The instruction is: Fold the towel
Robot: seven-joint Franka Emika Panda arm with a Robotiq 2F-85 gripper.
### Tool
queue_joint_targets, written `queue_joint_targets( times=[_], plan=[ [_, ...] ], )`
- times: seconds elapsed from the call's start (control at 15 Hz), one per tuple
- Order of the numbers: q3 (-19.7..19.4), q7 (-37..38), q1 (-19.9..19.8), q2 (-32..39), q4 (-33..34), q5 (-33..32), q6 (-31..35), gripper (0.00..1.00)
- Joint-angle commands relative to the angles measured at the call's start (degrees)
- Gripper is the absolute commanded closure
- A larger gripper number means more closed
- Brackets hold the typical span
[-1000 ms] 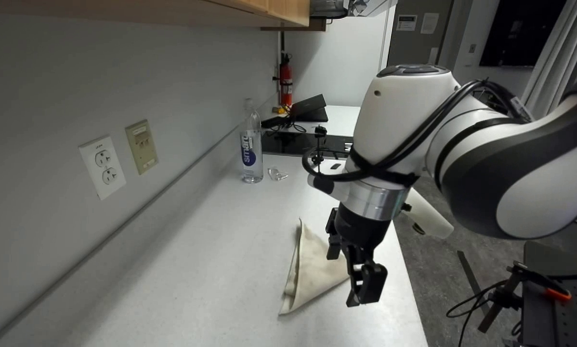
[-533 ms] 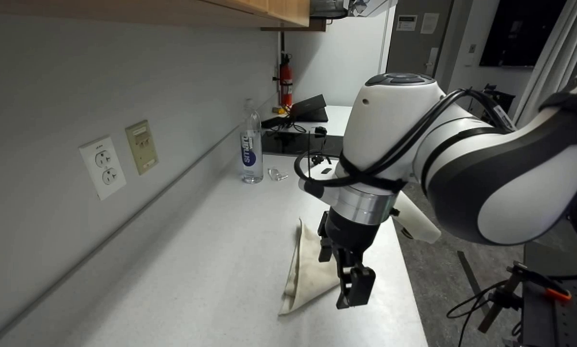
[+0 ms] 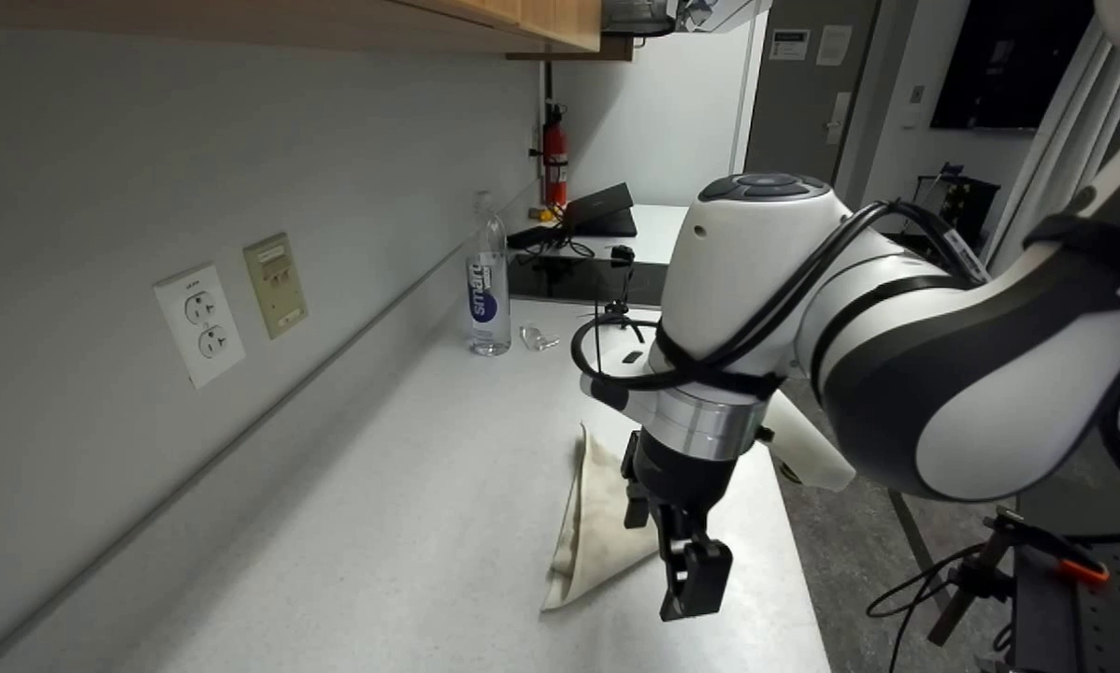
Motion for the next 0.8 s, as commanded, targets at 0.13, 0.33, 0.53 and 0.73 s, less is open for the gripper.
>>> queue_joint_targets(
  times=[0.13,0.33,0.53,0.73],
  plan=[
    [0.8,0.2,-0.5,4.6,3.4,-1.4,1.8,0.0],
    [0.4,0.2,-0.3,6.8,5.6,-2.1,2.4,0.0],
    [-0.1,0.2,-0.1,9.3,7.8,-3.2,2.8,0.0],
    [-0.2,0.0,-0.2,11.7,9.7,-3.7,2.6,0.0]
  ],
)
